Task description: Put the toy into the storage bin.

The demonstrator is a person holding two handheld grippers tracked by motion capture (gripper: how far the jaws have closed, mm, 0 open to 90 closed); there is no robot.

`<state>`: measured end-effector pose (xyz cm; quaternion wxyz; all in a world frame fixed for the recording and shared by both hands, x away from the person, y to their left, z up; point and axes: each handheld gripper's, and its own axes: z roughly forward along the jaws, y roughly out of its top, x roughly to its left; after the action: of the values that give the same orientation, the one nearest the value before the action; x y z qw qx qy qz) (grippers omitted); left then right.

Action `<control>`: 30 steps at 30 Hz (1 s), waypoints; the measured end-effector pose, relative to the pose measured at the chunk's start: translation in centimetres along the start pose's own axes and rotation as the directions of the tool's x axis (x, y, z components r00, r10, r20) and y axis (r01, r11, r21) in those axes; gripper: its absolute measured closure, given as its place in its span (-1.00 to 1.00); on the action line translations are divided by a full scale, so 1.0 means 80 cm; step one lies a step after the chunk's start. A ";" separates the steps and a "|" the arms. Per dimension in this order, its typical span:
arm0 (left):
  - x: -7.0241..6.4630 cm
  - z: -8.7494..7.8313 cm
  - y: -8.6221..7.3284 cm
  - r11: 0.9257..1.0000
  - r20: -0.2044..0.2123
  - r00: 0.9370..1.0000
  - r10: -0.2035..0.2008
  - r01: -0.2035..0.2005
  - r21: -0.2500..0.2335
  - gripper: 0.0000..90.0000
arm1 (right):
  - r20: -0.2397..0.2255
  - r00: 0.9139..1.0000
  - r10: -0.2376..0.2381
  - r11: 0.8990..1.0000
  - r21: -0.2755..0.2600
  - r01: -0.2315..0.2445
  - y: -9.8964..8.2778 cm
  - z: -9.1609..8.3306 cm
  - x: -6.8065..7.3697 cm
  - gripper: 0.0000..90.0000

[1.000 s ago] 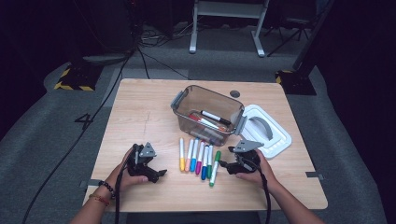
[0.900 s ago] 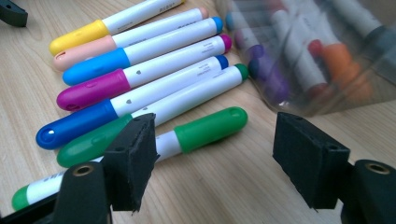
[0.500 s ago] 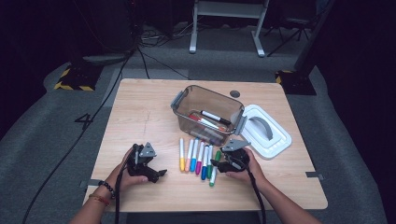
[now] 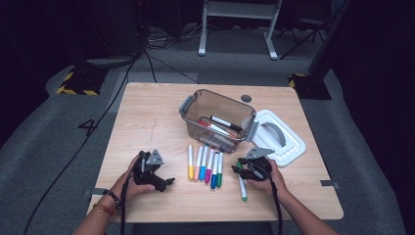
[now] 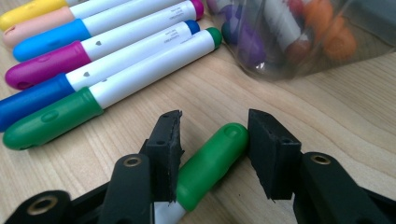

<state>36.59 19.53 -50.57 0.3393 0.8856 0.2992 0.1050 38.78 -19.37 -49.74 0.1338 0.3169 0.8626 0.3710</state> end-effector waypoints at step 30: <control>0.000 0.000 0.000 1.000 0.000 1.000 0.000 0.000 -0.001 -0.99 | 0.011 1.000 -0.014 0.999 -0.031 0.014 -0.021 -0.042 -0.023 0.66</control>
<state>36.58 19.53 -50.57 0.3395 0.8856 0.2990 0.1052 37.85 -23.27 -48.68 0.1459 0.3105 0.8582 0.3817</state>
